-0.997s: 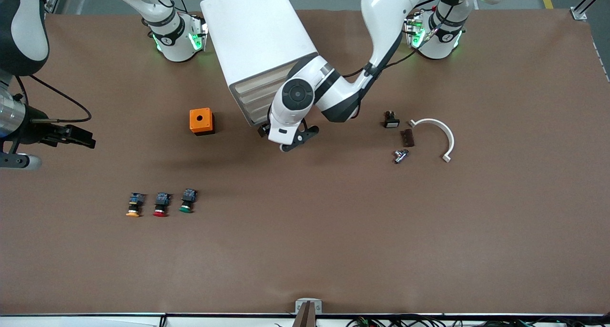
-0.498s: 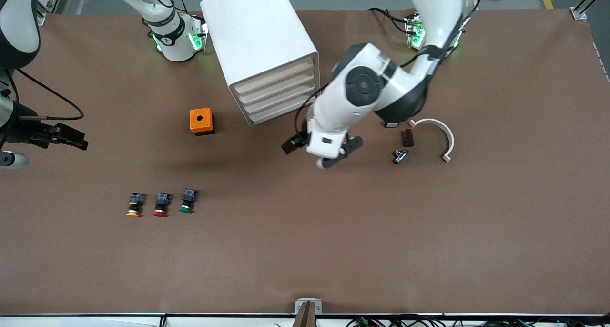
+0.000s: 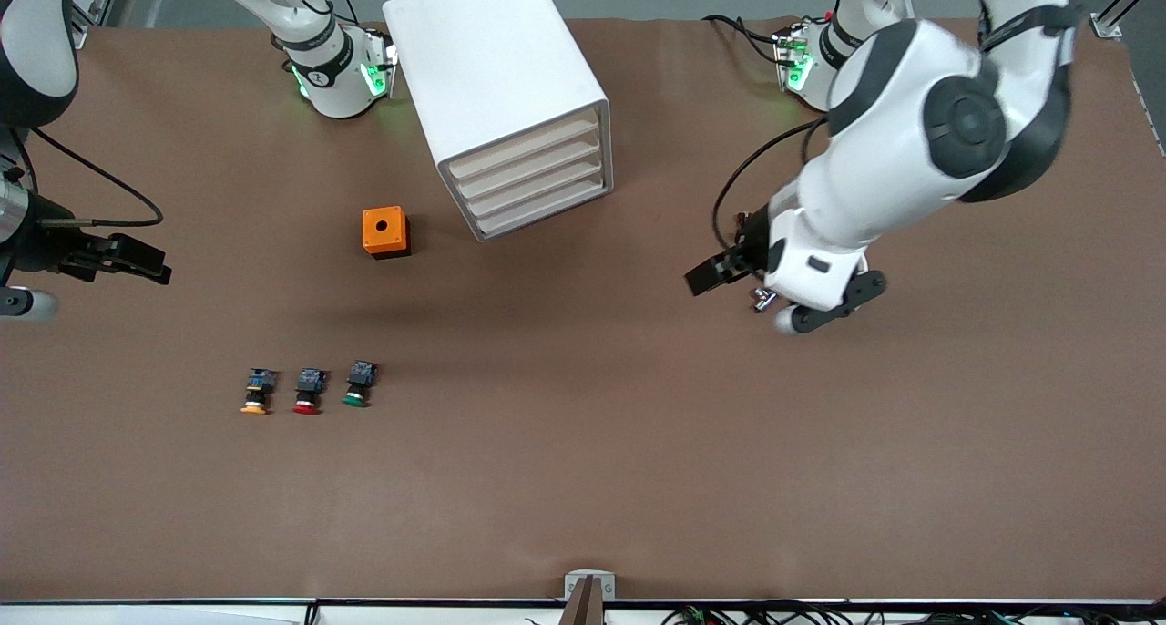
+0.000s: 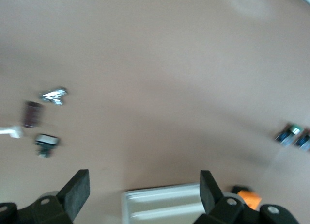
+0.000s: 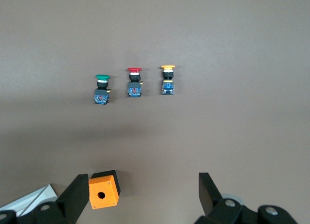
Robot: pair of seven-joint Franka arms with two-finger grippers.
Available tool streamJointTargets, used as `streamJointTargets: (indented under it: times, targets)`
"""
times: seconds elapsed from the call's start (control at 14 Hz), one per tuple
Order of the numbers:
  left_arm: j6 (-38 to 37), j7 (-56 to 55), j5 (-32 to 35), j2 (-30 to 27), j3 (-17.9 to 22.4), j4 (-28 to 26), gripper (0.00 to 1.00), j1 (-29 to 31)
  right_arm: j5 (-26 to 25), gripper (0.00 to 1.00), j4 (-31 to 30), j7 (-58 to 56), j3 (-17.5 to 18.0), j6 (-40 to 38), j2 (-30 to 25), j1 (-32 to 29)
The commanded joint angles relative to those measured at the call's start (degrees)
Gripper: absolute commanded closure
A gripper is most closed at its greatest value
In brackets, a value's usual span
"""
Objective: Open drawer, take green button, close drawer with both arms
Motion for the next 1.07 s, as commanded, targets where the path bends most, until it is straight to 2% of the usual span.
streamJointTargets:
  times: [0.0, 0.07, 0.14, 0.28, 0.71, 1.0]
  targets:
    - [-4.5, 8.8, 1.0, -3.2, -0.5, -1.8, 0.00, 4.7, 0.1, 0.00, 0.2, 0.4, 0.8, -1.2, -0.7, -0.6]
    - [-6.8, 13.1, 2.2, -3.7, -0.3, -1.9, 0.00, 5.4, 0.1, 0.00, 0.2, 0.4, 0.9, -1.6, -0.9, -0.3]
    - [-7.9, 15.9, 6.3, -4.2, -0.4, -1.9, 0.00, 5.7, 0.1, 0.00, 0.2, 0.4, 0.8, -1.8, -1.0, 0.2]
    - [-9.0, 17.4, 9.4, -5.1, -0.4, -2.0, 0.00, 8.2, 0.1, 0.00, -0.4, 0.4, 0.8, -1.9, -1.8, 0.3]
    - [-10.9, 29.3, 9.7, -6.6, -1.2, -2.4, 0.00, 18.3, 0.2, 0.00, -2.7, 0.4, 0.9, -1.8, -5.3, 1.3]
    - [-10.8, 32.7, 9.8, -6.7, -1.7, -4.9, 0.00, 20.9, 0.2, 0.00, -4.7, 0.4, 0.9, -2.4, -8.0, 1.3]
